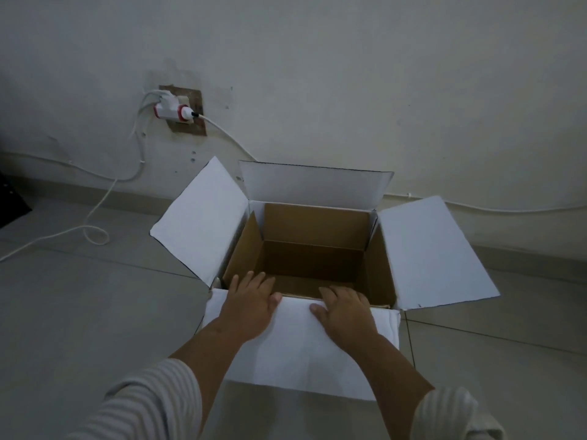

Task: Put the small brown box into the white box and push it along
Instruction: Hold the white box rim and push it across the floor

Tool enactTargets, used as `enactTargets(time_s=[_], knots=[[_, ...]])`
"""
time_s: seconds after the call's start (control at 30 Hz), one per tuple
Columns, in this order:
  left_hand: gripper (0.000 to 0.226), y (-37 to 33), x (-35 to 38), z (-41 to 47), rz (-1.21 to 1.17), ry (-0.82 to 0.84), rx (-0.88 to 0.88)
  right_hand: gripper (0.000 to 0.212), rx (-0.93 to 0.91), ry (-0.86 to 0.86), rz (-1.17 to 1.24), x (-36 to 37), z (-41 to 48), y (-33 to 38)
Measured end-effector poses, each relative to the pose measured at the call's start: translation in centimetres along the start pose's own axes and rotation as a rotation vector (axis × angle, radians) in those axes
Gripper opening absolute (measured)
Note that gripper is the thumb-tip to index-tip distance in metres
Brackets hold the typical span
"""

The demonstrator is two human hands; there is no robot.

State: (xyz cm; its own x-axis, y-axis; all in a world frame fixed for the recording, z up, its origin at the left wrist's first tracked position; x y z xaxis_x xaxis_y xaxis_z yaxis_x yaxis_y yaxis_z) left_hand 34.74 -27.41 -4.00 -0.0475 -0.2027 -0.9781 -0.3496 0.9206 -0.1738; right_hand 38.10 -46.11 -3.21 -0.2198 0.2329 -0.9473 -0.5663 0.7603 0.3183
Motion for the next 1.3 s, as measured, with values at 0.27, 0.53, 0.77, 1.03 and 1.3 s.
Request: enactTargets(time_s=[0.27,0.53,0.77,1.03,1.3], knots=[[0.055,1.1,0.8,0.2,0.009,-0.018,0.099,0.045,-0.041,-0.067,-0.112,1.0,-0.2,-0.9],[0.042,0.2,0.6,0.7,0.005,-0.038,0.065,0.04,-0.036,-0.044,-0.122,0.8,0.5,-1.4],[0.038,-2.5,0.6,0.7,0.042,-0.005,0.079,0.036,-0.023,-0.041,-0.145,0.0,-0.9,-2.9],[0.035,-6.6,1.4,0.3,0.048,0.011,0.173,0.033,0.126,-0.037,-0.16,-1.1,-3.6,-5.4],[0.035,-6.1,1.0,-0.1,0.079,0.077,0.207,0.034,0.172,0.02,-0.128,-1.2,-4.1,-4.3]])
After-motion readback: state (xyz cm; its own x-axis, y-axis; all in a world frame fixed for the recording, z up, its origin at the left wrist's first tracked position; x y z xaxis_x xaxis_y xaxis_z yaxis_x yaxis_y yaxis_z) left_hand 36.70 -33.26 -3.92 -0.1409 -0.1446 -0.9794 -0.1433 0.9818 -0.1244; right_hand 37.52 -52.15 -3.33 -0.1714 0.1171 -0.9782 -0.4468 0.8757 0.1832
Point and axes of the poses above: each hand's wrist, its own z-axis towards the middle knuckle, its own x-axis out of the palm, y = z × x, the point moved 3 cm from there along z, towards the middle knuckle, and after that the axes turned 15 degrees about -x, right-handed, at the moved point
